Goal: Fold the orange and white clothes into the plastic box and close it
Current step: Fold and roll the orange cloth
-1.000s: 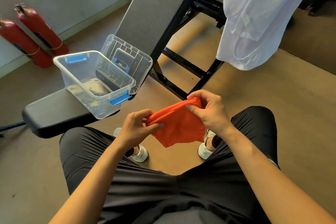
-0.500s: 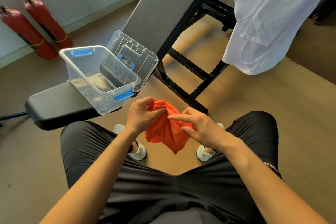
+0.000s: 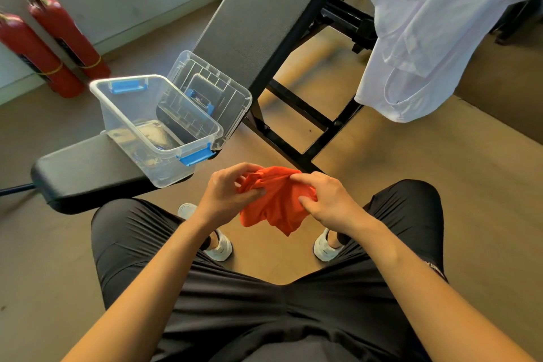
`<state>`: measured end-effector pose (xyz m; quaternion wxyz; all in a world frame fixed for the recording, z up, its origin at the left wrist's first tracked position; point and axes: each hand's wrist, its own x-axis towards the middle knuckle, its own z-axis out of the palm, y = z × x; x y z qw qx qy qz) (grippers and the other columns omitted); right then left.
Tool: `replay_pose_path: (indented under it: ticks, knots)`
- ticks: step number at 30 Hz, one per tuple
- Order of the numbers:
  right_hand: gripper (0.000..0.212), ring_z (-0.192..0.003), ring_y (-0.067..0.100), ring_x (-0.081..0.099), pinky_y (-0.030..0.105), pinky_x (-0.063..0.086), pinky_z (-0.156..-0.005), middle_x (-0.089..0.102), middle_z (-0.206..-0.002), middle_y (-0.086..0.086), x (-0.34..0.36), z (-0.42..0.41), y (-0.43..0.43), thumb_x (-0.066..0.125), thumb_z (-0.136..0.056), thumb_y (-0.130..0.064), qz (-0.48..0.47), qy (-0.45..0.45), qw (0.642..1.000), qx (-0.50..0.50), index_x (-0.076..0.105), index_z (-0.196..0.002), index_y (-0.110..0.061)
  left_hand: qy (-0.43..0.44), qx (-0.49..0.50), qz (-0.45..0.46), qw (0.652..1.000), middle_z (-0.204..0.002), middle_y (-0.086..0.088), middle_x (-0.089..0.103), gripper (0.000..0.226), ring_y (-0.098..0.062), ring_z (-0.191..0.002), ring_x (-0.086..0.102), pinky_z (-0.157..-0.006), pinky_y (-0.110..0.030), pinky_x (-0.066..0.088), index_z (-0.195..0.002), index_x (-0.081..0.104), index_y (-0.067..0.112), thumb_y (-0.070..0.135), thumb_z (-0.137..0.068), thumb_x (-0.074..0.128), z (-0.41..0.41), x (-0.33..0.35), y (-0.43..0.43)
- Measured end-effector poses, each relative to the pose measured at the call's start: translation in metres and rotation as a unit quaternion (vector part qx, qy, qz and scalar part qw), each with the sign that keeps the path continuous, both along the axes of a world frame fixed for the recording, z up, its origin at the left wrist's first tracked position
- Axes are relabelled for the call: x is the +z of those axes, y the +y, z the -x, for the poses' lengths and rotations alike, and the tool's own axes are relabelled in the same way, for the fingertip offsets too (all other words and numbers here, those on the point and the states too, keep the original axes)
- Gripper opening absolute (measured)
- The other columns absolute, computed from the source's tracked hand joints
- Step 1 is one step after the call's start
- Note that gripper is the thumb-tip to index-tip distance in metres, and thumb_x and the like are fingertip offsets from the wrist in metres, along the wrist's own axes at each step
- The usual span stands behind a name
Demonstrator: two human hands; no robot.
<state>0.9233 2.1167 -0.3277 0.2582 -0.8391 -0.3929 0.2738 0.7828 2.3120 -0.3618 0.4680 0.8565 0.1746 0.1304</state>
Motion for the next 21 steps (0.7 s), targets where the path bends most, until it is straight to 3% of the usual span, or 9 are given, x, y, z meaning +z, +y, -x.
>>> replay_pose_path:
  ticks: [4,6,9,13,17,19,21]
  knots:
    - [0.057,-0.112,0.017,0.055,0.027,0.062,-0.074,0.051,-0.124,-0.008,0.003,0.009,0.004,0.067,-0.093,-0.012,-0.068,0.109,0.988,-0.084,0.049,-0.146,-0.022,-0.055,0.04,0.011,0.998,-0.094,0.013,0.071,0.038,-0.007,-0.081,0.067,-0.067,-0.021,0.058,-0.115,0.07,0.021,0.036,-0.081,0.078,0.002,0.002,-0.025]
    - [0.06,-0.111,0.018,0.058,0.028,0.062,-0.078,0.053,-0.119,-0.012,0.003,0.015,0.006,0.07,-0.091,-0.012,-0.109,0.177,0.971,-0.122,0.049,-0.146,-0.021,-0.077,0.057,0.019,0.995,-0.1,0.005,0.073,0.039,-0.011,-0.084,0.069,-0.068,-0.026,0.061,-0.117,0.069,0.018,0.03,-0.081,0.081,0.002,0.002,-0.039]
    - [0.065,-0.119,0.02,0.058,0.041,0.06,-0.092,0.058,-0.128,-0.004,0.001,0.022,0.006,0.077,-0.087,-0.031,-0.152,0.232,0.944,-0.177,0.05,-0.145,-0.023,-0.102,0.067,0.04,0.992,-0.107,-0.003,0.072,0.045,-0.013,-0.088,0.073,-0.069,-0.031,0.063,-0.118,0.068,0.011,0.032,-0.081,0.081,0.004,0.001,-0.057]
    - [0.07,-0.118,0.016,0.059,0.044,0.058,-0.095,0.06,-0.127,-0.007,-0.001,0.027,0.002,0.078,-0.075,-0.059,-0.181,0.21,0.937,-0.212,0.055,-0.136,-0.032,-0.131,0.063,0.117,0.983,-0.107,-0.005,0.075,0.029,-0.017,-0.094,0.076,-0.08,-0.042,0.063,-0.116,0.072,0.012,0.017,-0.087,0.077,0.01,0.002,-0.076]
    - [0.05,-0.115,0.015,0.06,0.043,0.058,-0.095,0.062,-0.121,-0.009,-0.003,0.025,-0.002,0.078,-0.085,-0.037,-0.19,0.167,0.945,-0.209,0.059,-0.131,-0.032,-0.134,0.047,0.189,0.972,-0.114,-0.006,0.075,0.029,-0.017,-0.109,0.072,-0.091,-0.039,0.06,-0.107,0.071,0.006,-0.011,-0.085,0.062,0.018,-0.001,-0.082]
    - [0.05,-0.114,0.015,0.06,0.043,0.058,-0.095,0.062,-0.121,-0.008,-0.002,0.022,-0.005,0.075,-0.088,-0.025,-0.176,0.161,0.951,-0.196,0.058,-0.135,-0.027,-0.127,0.026,0.206,0.97,-0.114,-0.006,0.075,0.031,-0.018,-0.114,0.069,-0.094,-0.035,0.058,-0.104,0.071,0.005,-0.014,-0.084,0.057,0.023,-0.001,-0.083]
    - [0.052,-0.11,0.015,0.062,0.042,0.058,-0.095,0.063,-0.118,-0.006,0.001,0.019,-0.008,0.073,-0.089,-0.019,-0.155,0.154,0.96,-0.173,0.057,-0.137,-0.025,-0.119,0.022,0.195,0.973,-0.109,-0.002,0.076,0.03,-0.016,-0.107,0.071,-0.089,-0.029,0.057,-0.102,0.073,0.007,-0.01,-0.084,0.057,0.029,0.0,-0.081]
